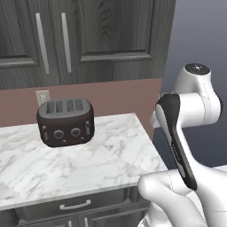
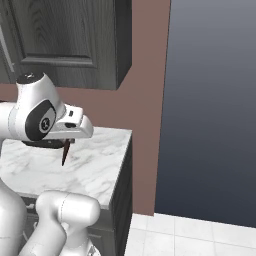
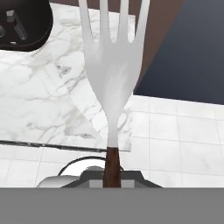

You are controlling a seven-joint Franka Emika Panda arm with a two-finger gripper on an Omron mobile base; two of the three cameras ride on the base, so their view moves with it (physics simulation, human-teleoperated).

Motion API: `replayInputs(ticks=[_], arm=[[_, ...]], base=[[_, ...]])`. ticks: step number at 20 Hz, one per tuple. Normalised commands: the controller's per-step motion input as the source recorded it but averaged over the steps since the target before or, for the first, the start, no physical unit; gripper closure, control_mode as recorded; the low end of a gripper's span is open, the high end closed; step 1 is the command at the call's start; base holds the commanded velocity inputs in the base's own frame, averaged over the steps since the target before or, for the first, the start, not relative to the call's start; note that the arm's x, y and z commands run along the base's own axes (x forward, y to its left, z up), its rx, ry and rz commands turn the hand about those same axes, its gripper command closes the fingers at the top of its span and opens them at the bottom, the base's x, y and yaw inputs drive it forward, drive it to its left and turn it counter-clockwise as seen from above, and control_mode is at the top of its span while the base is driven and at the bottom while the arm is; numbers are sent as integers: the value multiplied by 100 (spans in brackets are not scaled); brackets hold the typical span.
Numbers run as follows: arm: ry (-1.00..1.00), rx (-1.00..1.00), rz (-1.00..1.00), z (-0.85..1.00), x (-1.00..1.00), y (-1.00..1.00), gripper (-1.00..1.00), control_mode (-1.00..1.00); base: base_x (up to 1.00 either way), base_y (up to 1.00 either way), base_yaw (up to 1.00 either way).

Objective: Organize the utensils by type. Pick up the wooden spoons from the counter and place them in the open cabinet. Then pick up the metallic utensils from the counter and place them in the open drawer.

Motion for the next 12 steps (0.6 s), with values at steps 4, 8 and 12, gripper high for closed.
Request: replayInputs(ticks=[4,8,12], arm=[[2,0,0,0,0,0,100,-100],[0,0,0,0,0,0,100,-100],[0,0,0,0,0,0,100,100]], base=[[0,0,0],[0,0,0],[0,0,0]])
